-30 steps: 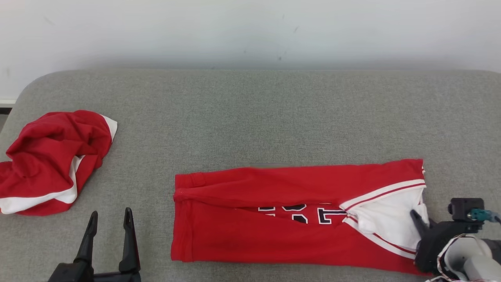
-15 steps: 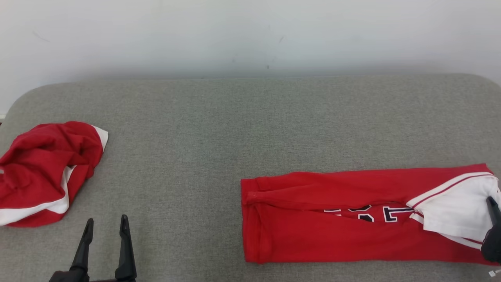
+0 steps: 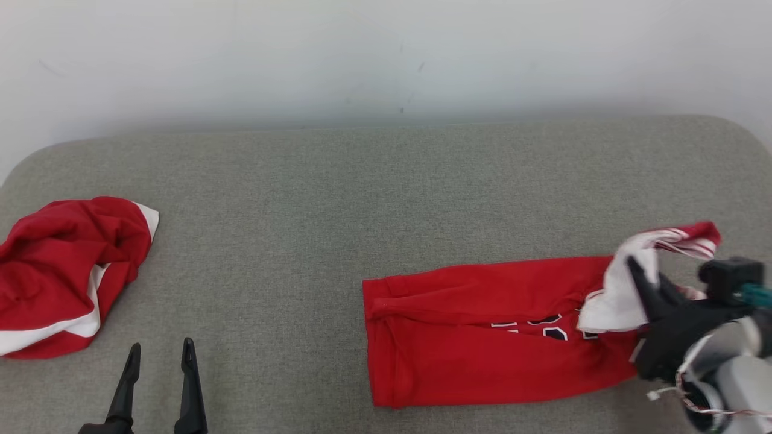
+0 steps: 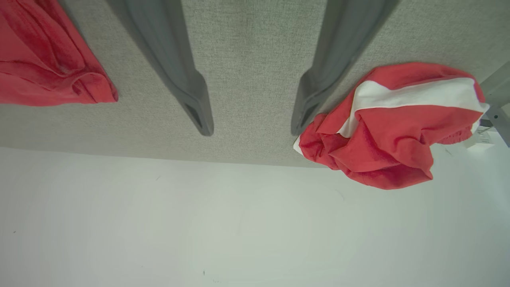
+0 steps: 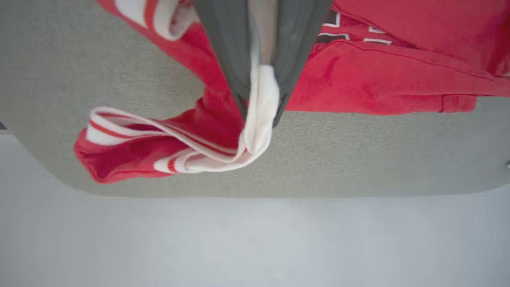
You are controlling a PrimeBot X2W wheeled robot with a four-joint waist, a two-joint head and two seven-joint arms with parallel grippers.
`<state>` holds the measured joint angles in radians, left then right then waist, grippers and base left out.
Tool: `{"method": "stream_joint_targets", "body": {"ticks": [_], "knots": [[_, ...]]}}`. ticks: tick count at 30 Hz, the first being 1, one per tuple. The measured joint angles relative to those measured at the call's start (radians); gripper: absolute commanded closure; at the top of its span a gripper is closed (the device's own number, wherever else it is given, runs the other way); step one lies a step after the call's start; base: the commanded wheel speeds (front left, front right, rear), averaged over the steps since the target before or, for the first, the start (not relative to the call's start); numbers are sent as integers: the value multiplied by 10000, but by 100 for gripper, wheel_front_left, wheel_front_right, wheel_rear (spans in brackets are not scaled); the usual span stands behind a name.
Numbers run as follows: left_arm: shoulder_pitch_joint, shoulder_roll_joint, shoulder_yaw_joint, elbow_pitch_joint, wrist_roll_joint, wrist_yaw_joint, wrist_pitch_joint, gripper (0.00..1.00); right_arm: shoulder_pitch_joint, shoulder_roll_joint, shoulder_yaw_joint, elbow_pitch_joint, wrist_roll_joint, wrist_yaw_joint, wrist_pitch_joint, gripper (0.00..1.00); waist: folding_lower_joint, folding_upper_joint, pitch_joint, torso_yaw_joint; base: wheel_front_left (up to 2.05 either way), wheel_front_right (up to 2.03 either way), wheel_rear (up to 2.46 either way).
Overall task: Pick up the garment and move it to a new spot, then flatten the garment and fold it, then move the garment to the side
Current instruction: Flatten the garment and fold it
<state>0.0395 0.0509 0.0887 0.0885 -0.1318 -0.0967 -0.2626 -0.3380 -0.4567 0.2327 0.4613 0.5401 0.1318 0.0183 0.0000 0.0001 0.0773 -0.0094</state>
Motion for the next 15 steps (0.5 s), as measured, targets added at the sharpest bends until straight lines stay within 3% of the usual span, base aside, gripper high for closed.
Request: {"method": "stream_joint_targets", "body": {"ticks": [7, 15], "knots": [[-50, 0, -15, 56, 15, -4, 0, 0, 223, 1342, 876, -1766, -441, 0, 662, 100, 0, 0, 5, 160, 0, 0, 0], [-275, 0, -268, 136, 13, -12, 0, 0, 198, 2709, 1816, -1730, -629, 0, 826, 100, 0, 0, 103, 506, 0, 0, 0]]}}
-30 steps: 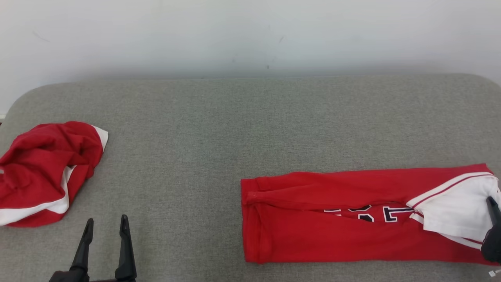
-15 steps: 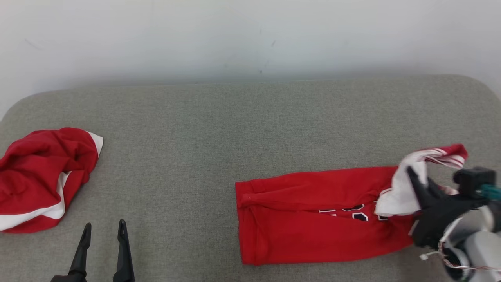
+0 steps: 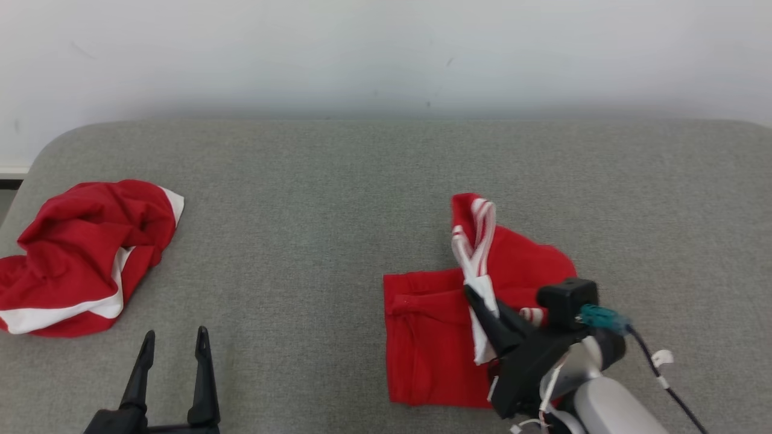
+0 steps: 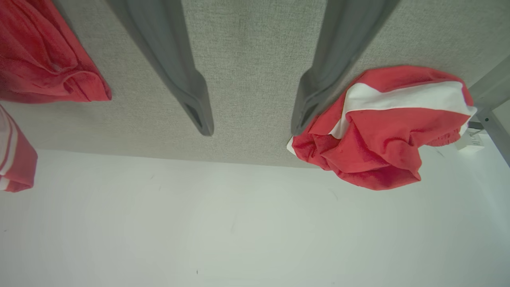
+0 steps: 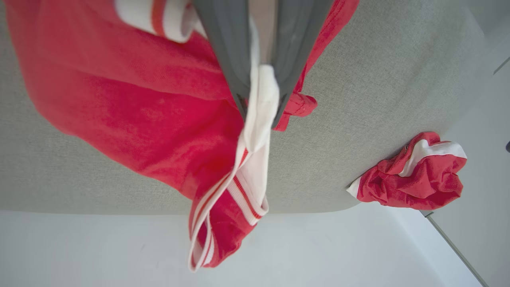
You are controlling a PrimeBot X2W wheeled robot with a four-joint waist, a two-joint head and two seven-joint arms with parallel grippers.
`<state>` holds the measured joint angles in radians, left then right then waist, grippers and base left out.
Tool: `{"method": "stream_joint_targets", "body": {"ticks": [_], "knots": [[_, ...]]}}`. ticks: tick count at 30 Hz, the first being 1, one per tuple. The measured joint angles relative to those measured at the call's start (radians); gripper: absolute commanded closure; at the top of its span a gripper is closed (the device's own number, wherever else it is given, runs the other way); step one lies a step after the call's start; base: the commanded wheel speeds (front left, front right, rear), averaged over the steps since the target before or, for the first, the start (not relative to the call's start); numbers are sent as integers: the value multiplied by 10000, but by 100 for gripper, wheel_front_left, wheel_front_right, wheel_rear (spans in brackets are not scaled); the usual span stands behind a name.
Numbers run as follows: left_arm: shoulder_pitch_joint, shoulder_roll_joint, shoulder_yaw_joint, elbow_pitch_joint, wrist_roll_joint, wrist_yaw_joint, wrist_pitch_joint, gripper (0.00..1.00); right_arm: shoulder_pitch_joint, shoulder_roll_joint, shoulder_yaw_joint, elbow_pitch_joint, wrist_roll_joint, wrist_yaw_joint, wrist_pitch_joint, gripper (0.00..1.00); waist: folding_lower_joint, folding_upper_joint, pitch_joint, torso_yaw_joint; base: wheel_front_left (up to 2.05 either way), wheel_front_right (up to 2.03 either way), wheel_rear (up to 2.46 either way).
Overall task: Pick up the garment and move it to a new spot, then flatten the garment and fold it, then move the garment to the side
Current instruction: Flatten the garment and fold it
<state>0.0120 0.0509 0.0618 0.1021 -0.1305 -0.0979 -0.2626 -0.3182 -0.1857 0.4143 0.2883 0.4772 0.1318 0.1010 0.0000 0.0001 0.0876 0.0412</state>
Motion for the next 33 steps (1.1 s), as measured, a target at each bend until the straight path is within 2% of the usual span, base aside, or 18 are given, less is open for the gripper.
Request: {"method": "stream_joint_targets", "body": {"ticks": [4, 12, 13, 14, 15, 19, 24, 33], "knots": [[-203, 0, -188, 44, -12, 2, 0, 0, -107, 558, 479, 477, -54, 0, -44, 100, 0, 0, 83, 213, 0, 0, 0], [-364, 0, -313, 104, -125, 58, 0, 0, -97, 1034, 1016, 1476, -117, 0, -418, 100, 0, 0, 262, 500, 0, 0, 0], [-362, 0, -313, 107, -125, 65, 0, 0, -101, 1053, 1068, 1509, -134, 0, -617, 74, 0, 0, 270, 491, 0, 0, 0], [-360, 0, -299, 109, -130, 98, 0, 0, -123, 1074, 1097, 1534, -138, 0, -731, 16, 0, 0, 273, 470, 0, 0, 0], [-357, 0, -276, 109, -132, 98, 0, 0, -152, 1078, 1131, 1549, -136, 0, -844, 0, 0, 0, 272, 440, 0, 0, 0], [-322, -2, -203, 123, -130, 102, 0, 0, -529, 928, 894, 1335, -144, 0, -1689, 0, 1, 0, 222, 245, 0, 0, 0], [-307, 0, -140, 127, -128, 102, 0, 0, -585, 385, 267, 779, -278, 0, -2399, 0, 0, 0, 96, 41, 0, 0, 0], [-119, -2, -13, 75, -100, 77, 2, 0, 264, -357, -1630, -63, -571, 0, -3058, 0, 0, 0, -136, -280, 0, 0, 0]]}}
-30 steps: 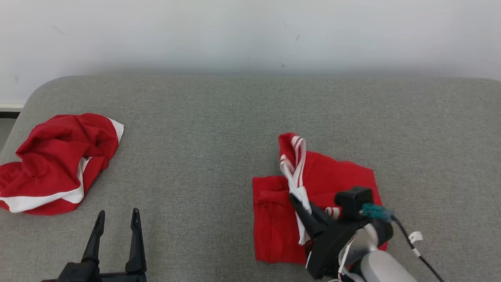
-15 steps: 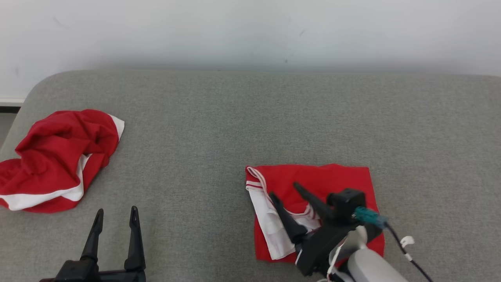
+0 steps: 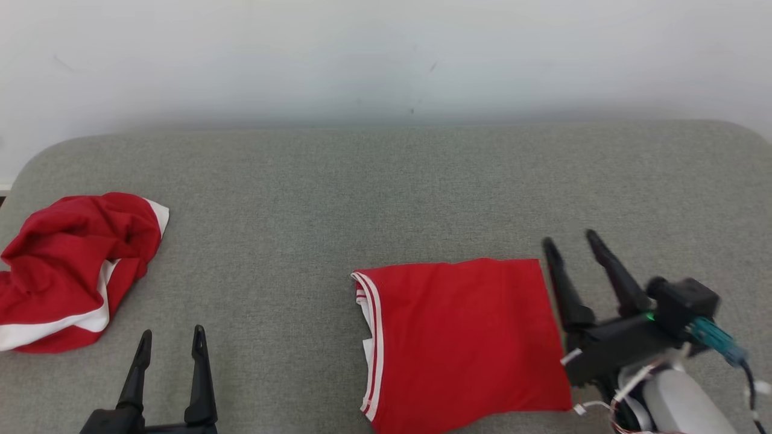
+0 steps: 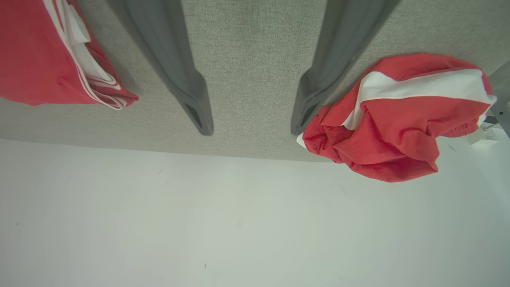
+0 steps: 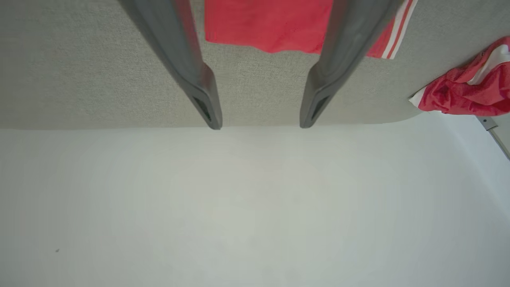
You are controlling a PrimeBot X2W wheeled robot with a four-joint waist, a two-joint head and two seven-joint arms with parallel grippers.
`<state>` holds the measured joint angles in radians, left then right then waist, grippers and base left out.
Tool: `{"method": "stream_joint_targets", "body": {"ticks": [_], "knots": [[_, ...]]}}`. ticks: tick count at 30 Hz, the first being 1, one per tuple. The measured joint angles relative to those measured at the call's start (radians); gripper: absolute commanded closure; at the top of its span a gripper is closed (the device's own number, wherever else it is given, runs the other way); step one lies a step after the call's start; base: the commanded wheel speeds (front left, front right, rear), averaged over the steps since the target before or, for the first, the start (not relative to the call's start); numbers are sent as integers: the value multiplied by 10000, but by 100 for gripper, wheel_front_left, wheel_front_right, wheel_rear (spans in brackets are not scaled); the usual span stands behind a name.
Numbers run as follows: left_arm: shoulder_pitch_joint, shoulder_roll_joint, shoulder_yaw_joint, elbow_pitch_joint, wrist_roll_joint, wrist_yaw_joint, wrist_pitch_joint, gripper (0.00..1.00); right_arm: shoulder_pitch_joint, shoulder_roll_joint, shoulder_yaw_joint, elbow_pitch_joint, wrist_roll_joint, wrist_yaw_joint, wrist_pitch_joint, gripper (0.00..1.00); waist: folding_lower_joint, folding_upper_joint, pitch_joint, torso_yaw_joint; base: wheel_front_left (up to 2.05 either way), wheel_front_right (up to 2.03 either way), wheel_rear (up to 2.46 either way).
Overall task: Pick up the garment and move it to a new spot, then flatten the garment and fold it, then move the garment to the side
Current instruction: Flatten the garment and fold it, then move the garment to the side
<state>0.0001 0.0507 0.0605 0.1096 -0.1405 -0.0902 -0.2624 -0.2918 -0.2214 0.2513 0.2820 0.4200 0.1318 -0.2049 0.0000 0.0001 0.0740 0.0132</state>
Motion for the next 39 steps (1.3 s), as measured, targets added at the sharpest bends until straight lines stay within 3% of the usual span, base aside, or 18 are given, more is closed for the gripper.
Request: {"method": "stream_joint_targets", "body": {"ticks": [7, 16, 39], "knots": [[219, 2, 144, -61, 75, -38, -2, 0, 1445, 40, -1175, -623, -209, 0, -280, 0, 0, -1, -132, -195, 0, 0, 0], [478, 2, 368, -293, 163, -69, -2, 0, 2634, 391, -1854, -1241, -577, 0, -435, 0, 0, 0, -316, -491, 0, 0, 0], [1156, 261, 8, -1018, 111, -343, -2, 0, 3330, 539, -1824, -1476, -995, 0, -523, 0, -1, 0, -716, -269, 0, 0, 0]]}}
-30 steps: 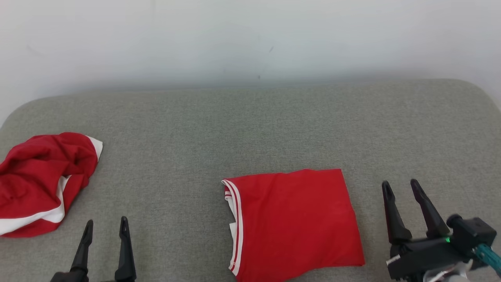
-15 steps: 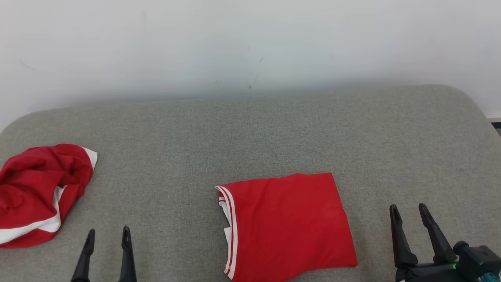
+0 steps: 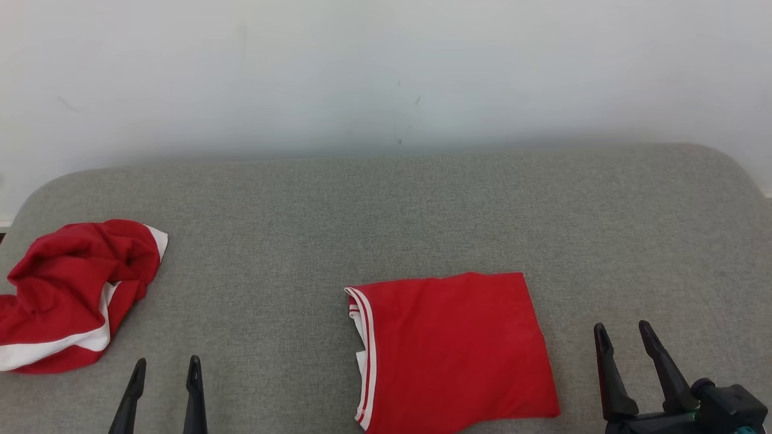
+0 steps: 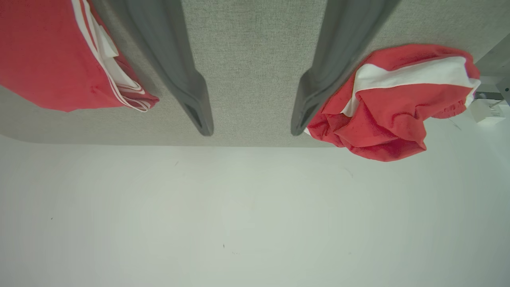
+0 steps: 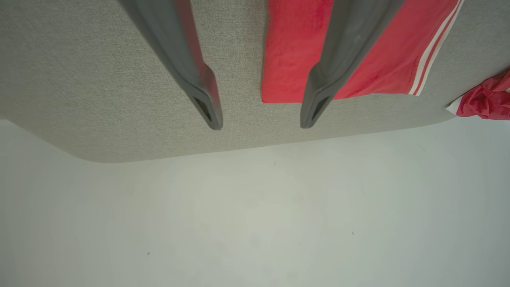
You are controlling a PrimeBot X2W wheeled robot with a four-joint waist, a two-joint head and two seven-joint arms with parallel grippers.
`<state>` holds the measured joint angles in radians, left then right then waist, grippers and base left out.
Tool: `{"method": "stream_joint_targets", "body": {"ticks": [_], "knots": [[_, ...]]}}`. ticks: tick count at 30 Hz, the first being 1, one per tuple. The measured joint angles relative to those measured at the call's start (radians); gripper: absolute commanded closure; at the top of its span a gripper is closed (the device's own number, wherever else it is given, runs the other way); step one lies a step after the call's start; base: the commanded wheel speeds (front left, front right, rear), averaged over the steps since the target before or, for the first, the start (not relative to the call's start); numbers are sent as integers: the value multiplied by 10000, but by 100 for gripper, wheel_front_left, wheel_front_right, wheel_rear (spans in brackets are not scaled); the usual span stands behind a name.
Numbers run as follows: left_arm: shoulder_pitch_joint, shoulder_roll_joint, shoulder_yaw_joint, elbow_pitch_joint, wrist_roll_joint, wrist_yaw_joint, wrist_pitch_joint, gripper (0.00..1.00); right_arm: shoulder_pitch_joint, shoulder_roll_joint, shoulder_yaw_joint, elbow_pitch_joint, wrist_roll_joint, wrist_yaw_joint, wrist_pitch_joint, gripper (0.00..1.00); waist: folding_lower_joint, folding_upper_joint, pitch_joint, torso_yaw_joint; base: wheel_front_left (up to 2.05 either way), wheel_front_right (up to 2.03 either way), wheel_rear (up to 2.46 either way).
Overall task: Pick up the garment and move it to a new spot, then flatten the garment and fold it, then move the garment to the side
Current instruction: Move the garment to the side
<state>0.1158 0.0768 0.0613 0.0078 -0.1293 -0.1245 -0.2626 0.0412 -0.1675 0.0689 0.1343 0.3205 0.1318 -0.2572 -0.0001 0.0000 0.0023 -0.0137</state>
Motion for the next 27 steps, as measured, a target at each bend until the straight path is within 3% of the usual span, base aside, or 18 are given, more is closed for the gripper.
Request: {"method": "stream_joint_targets", "body": {"ticks": [27], "knots": [[52, 27, 71, 25, -40, -48, 0, 0, 34, 13, 151, 117, -84, 0, -42, 0, 2, 0, -6, 101, 0, 0, 0]]}}
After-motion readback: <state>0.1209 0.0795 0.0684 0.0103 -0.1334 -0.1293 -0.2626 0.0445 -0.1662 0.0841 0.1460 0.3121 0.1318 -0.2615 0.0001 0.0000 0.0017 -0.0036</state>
